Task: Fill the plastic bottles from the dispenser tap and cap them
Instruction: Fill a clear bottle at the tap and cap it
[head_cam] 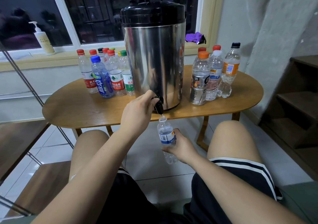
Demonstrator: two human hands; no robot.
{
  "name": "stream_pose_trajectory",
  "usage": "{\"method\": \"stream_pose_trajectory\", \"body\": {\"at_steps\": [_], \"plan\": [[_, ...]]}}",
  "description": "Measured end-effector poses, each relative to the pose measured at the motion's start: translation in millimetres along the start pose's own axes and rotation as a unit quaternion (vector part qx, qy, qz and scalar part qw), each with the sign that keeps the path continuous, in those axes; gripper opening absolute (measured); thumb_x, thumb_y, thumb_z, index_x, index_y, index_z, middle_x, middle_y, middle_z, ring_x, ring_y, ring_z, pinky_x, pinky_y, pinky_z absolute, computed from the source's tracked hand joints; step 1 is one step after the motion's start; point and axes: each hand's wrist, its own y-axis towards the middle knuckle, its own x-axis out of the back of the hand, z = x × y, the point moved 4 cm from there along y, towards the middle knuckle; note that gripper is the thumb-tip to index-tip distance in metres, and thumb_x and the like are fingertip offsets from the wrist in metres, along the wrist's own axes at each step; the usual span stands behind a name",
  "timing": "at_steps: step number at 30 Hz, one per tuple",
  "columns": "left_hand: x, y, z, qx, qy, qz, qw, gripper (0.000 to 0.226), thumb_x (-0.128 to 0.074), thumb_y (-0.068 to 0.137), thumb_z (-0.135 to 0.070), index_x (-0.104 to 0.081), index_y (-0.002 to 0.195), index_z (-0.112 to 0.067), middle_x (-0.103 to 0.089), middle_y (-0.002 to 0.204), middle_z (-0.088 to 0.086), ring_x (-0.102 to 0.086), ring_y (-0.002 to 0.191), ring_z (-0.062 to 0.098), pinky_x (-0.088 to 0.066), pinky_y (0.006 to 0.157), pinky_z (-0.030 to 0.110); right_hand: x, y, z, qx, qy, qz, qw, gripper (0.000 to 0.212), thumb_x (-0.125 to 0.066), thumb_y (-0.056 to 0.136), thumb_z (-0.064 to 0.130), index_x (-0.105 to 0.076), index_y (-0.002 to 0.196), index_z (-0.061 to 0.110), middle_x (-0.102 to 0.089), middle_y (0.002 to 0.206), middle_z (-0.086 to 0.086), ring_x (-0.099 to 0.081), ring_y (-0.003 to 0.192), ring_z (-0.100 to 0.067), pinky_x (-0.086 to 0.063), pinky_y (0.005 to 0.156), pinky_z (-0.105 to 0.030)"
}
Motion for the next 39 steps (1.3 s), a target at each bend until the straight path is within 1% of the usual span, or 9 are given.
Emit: {"method": "stream_pose_trajectory", "body": {"at_steps": [6,11,14,20,29,36,39], "plan": [[-0.6,0.1,0.2,0.005,-0.002,0.001,1.000,0.019,-0.048,0.114,-0.040,-0.052,0.105,-0.024,-0.066,0.084,-0.005,-0.059,0.074,0.025,-0.051,0.061,0.046,0.2,0.1,0.3,0.000,-0.002,-0.003,1.000,0.073,-0.093,0.079,0.048,-0.048,0.135,0.032,-0.070,0.128,0.009,-0.068,0.114,-0.017,-0.059,0.097,-0.041],[-0.3,0.3,0.2,0.001,-0.002,0.001,1.000,0.019,-0.048,0.114,-0.039,-0.051,0.104,-0.023,-0.065,0.083,-0.004,-0.057,0.072,0.023,-0.050,0.060,0.044,-0.1,0.3,-0.6,0.004,-0.001,-0.003,1.000,0.073,-0.093,0.079,0.048,-0.048,0.135,0.032,-0.071,0.128,0.009,-0.068,0.114,-0.017,-0.060,0.098,-0.041],[-0.7,0.5,0.5,-0.001,-0.003,0.003,1.000,0.020,-0.047,0.114,-0.040,-0.052,0.104,-0.023,-0.065,0.083,-0.005,-0.057,0.072,0.023,-0.050,0.060,0.044,-0.4,0.6,-0.6,0.004,0.000,-0.001,1.000,0.074,-0.093,0.079,0.047,-0.048,0.135,0.032,-0.070,0.129,0.009,-0.067,0.114,-0.016,-0.059,0.098,-0.039],[-2.1,0.7,2.7,0.004,-0.007,0.004,1.000,0.024,-0.044,0.113,-0.046,-0.051,0.103,-0.025,-0.066,0.083,-0.005,-0.060,0.074,0.026,-0.052,0.063,0.048,-0.8,0.5,-1.3,0.007,0.013,-0.005,1.000,0.071,-0.094,0.078,0.043,-0.050,0.132,0.031,-0.071,0.124,0.009,-0.069,0.112,-0.016,-0.059,0.097,-0.039],[-2.5,0.5,3.0,0.003,-0.014,0.005,1.000,0.022,-0.046,0.114,-0.043,-0.051,0.103,-0.024,-0.065,0.082,-0.005,-0.059,0.073,0.025,-0.052,0.062,0.047,-0.5,0.4,-1.5,0.008,0.020,-0.004,1.000,0.070,-0.094,0.079,0.043,-0.050,0.133,0.032,-0.071,0.126,0.010,-0.068,0.113,-0.014,-0.059,0.097,-0.037],[-0.8,1.0,2.3,0.003,-0.013,0.006,1.000,0.021,-0.048,0.114,-0.041,-0.052,0.104,-0.024,-0.065,0.083,-0.005,-0.059,0.074,0.024,-0.052,0.062,0.046,0.0,0.1,-0.2,0.008,0.022,-0.003,1.000,0.072,-0.094,0.080,0.042,-0.050,0.135,0.031,-0.070,0.128,0.010,-0.067,0.114,-0.014,-0.056,0.094,-0.031],[-0.6,0.7,1.6,0.002,-0.012,0.005,1.000,0.020,-0.047,0.114,-0.041,-0.052,0.104,-0.024,-0.065,0.083,-0.005,-0.059,0.073,0.024,-0.052,0.062,0.046,0.0,-0.3,-0.8,0.007,0.022,-0.007,1.000,0.072,-0.095,0.079,0.042,-0.050,0.134,0.031,-0.071,0.126,0.010,-0.068,0.113,-0.014,-0.057,0.094,-0.032]]}}
